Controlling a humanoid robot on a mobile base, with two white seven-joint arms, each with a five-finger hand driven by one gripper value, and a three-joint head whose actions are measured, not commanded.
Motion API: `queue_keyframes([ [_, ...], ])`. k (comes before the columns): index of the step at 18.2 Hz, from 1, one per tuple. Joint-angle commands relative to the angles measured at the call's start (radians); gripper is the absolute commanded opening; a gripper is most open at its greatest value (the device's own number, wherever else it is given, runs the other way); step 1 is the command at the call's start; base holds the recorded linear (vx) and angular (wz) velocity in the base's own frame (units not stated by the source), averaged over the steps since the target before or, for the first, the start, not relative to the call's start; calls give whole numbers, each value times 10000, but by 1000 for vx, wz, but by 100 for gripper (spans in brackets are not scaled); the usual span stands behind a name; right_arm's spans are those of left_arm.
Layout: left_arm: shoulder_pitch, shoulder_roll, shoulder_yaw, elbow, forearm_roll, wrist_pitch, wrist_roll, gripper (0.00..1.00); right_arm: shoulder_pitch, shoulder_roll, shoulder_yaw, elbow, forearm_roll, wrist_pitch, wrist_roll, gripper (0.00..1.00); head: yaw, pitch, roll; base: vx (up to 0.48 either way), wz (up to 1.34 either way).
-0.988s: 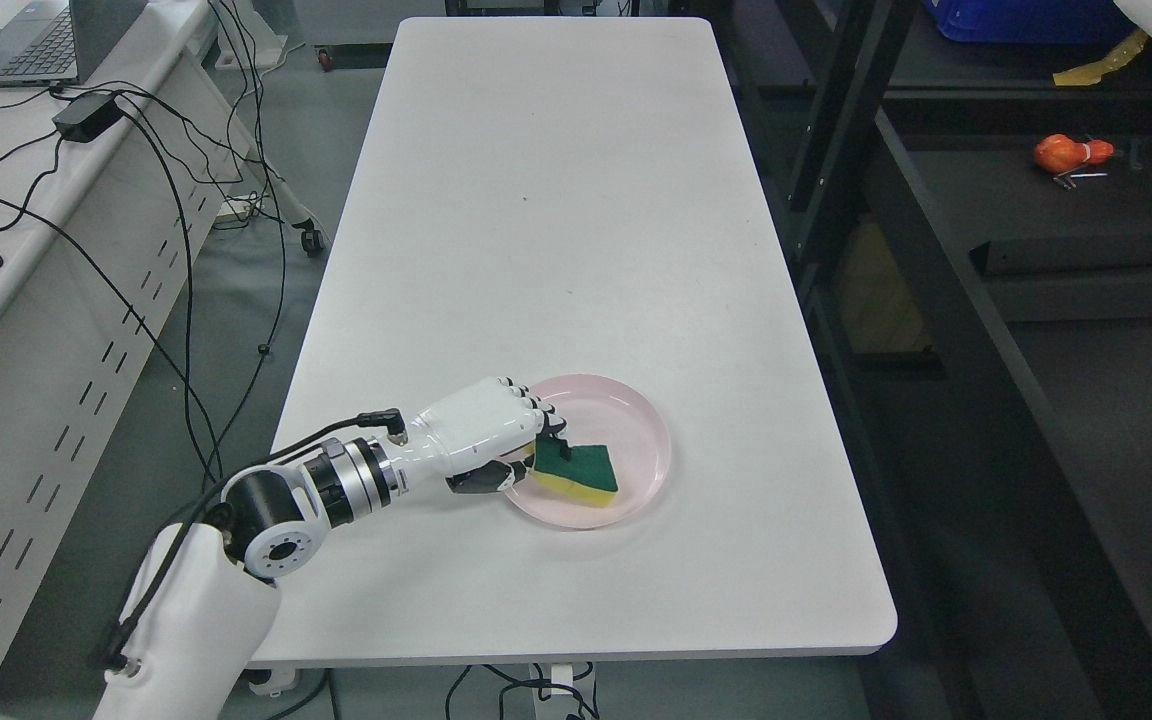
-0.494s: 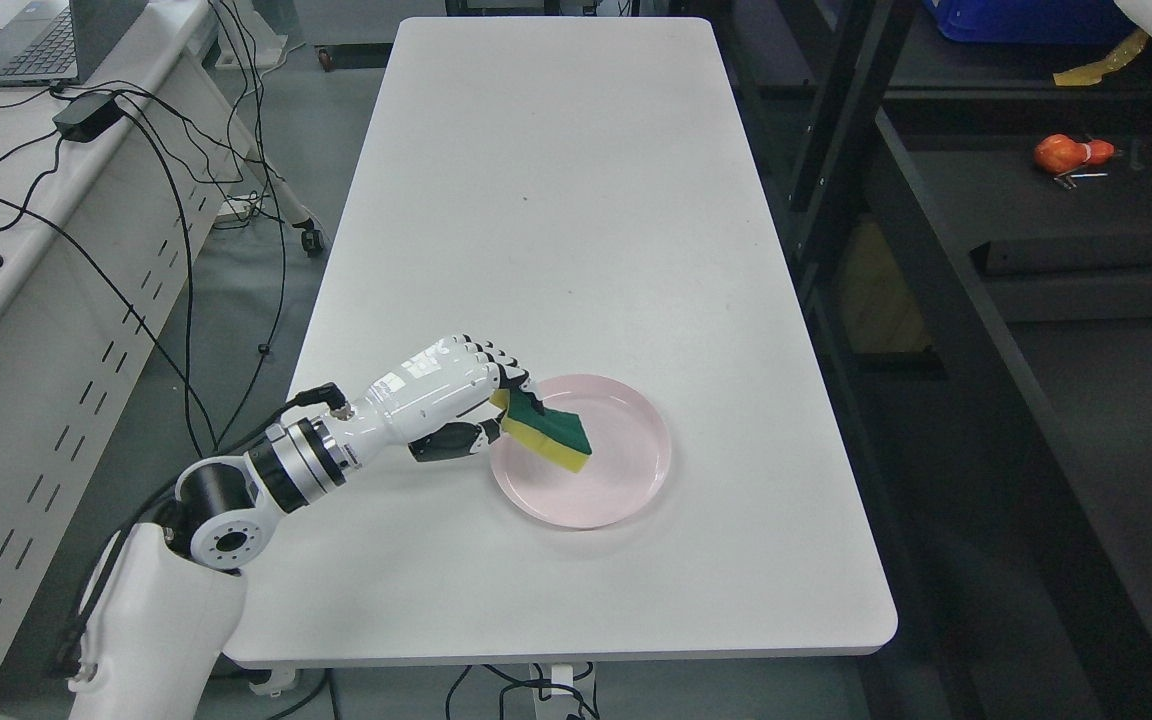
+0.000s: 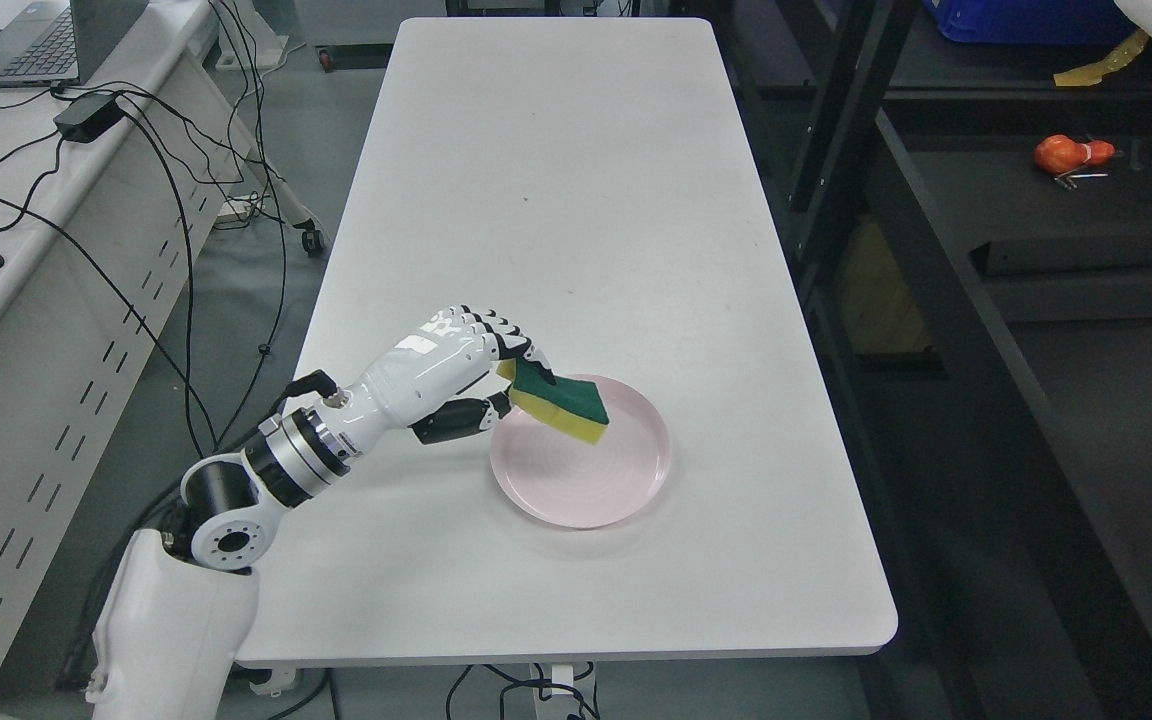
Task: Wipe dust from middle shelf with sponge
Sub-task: 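Hold the sponge in the left hand while turning toward the dark shelf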
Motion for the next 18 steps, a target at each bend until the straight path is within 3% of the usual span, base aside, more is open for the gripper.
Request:
queue_keyframes([
  [1,269,-614,590,-467,94,-3,-9,0,0,-175,-1,-174,0,5,-5,100,0,0,0,0,0],
  [18,683,-553,682,-283,63,-3,-9,0,0,-175,-1,-174,0,5,-5,100,0,0,0,-38,-92],
])
